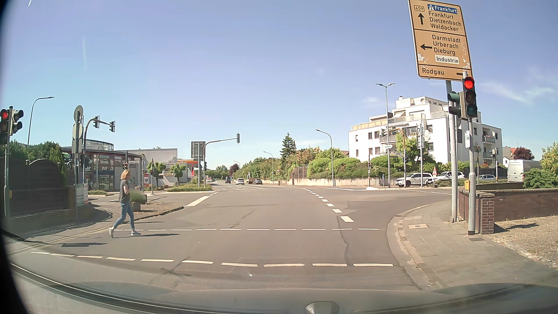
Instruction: Follow the waypoints while adhering to traffic rules and regulations
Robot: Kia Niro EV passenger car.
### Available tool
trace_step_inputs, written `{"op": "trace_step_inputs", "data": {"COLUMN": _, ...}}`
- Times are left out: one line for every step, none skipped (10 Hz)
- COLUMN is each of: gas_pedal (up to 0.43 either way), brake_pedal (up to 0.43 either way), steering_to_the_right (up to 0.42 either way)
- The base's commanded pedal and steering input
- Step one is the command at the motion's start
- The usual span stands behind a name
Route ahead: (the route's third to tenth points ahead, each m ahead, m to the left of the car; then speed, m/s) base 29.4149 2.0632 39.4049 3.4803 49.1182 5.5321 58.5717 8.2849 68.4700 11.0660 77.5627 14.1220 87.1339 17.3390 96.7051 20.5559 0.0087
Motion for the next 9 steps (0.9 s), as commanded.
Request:
{"op": "trace_step_inputs", "data": {"gas_pedal": 0.0, "brake_pedal": 0.366, "steering_to_the_right": 0.001}}
{"op": "trace_step_inputs", "data": {"gas_pedal": 0.0, "brake_pedal": 0.366, "steering_to_the_right": 0.001}}
{"op": "trace_step_inputs", "data": {"gas_pedal": 0.0, "brake_pedal": 0.366, "steering_to_the_right": 0.001}}
{"op": "trace_step_inputs", "data": {"gas_pedal": 0.0, "brake_pedal": 0.366, "steering_to_the_right": 0.001}}
{"op": "trace_step_inputs", "data": {"gas_pedal": 0.0, "brake_pedal": 0.366, "steering_to_the_right": 0.001}}
{"op": "trace_step_inputs", "data": {"gas_pedal": 0.0, "brake_pedal": 0.366, "steering_to_the_right": 0.001}}
{"op": "trace_step_inputs", "data": {"gas_pedal": 0.0, "brake_pedal": 0.366, "steering_to_the_right": 0.001}}
{"op": "trace_step_inputs", "data": {"gas_pedal": 0.0, "brake_pedal": 0.366, "steering_to_the_right": 0.001}}
{"op": "trace_step_inputs", "data": {"gas_pedal": 0.0, "brake_pedal": 0.366, "steering_to_the_right": 0.001}}
